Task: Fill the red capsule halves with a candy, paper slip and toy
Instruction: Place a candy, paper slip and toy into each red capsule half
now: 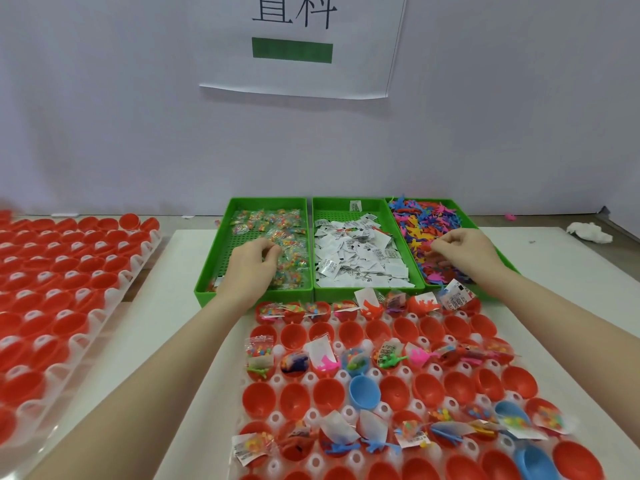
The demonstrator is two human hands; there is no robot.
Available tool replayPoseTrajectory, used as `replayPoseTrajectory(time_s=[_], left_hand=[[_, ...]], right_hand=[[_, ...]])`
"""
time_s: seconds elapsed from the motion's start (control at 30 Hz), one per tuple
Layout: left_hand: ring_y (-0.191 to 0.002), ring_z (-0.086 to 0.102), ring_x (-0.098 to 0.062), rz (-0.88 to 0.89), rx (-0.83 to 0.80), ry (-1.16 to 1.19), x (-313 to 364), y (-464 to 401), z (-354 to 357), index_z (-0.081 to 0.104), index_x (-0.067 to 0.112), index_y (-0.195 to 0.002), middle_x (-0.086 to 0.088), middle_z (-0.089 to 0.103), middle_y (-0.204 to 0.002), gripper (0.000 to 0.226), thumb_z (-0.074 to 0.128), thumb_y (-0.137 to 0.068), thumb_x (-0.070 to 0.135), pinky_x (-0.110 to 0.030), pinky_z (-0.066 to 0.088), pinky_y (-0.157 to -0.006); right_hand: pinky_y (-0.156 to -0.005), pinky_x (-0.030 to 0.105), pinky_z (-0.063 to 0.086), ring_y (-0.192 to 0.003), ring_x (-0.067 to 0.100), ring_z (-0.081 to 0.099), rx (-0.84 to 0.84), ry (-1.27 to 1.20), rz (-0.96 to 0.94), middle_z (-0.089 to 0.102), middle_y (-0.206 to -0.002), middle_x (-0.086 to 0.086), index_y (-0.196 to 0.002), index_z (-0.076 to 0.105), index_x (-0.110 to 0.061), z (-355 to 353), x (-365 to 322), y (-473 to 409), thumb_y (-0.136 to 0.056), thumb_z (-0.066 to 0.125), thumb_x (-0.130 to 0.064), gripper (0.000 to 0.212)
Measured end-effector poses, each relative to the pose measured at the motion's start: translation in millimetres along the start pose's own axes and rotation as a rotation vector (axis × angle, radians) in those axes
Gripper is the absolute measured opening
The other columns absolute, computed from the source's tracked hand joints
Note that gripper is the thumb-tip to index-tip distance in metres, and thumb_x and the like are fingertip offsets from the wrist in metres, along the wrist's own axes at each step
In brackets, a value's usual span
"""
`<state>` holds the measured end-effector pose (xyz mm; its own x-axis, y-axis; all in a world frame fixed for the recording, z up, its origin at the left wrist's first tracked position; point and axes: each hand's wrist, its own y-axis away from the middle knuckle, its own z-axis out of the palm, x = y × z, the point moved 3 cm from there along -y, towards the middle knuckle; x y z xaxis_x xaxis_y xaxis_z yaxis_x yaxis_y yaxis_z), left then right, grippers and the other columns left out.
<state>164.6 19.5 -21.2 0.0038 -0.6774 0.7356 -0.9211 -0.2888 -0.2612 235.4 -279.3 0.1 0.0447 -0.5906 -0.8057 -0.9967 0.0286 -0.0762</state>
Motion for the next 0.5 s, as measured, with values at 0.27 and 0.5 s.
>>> replayPoseTrajectory(time_s=[0.27, 0.5], left_hand=[[-0.047, 0.037, -0.006, -0.042, 0.001, -0.004, -3, 0, 2, 0.060, 0.010, -0.100, 0.008, 0.050, -0.067, 0.023, 0.039, -0.098, 0.019, -0.019, 0.024, -0.044], [-0.048, 0.037, -0.007, -0.039, -0.015, 0.007, -4, 0, 2, 0.059, 0.010, -0.098, 0.004, 0.051, -0.068, 0.022, 0.039, -0.098, 0.020, -0.021, 0.025, -0.046]], right_hand=[[-0.042, 0.016, 0.050, -0.046, 0.013, 0.060, 0.043, -0.400, 0.225, 0.061, -0.066, 0.011, -0.073, 0.057, -0.004, -6, -1, 0, -0.086, 0.057, -0.005, 0.012], [-0.035, 0.017, 0.043, -0.049, 0.016, 0.044, -0.080, -0.321, 0.211, 0.045, -0.066, 0.007, -0.078, 0.054, -0.007, 7, -27, -1, -0.089, 0.030, 0.002, 0.028]])
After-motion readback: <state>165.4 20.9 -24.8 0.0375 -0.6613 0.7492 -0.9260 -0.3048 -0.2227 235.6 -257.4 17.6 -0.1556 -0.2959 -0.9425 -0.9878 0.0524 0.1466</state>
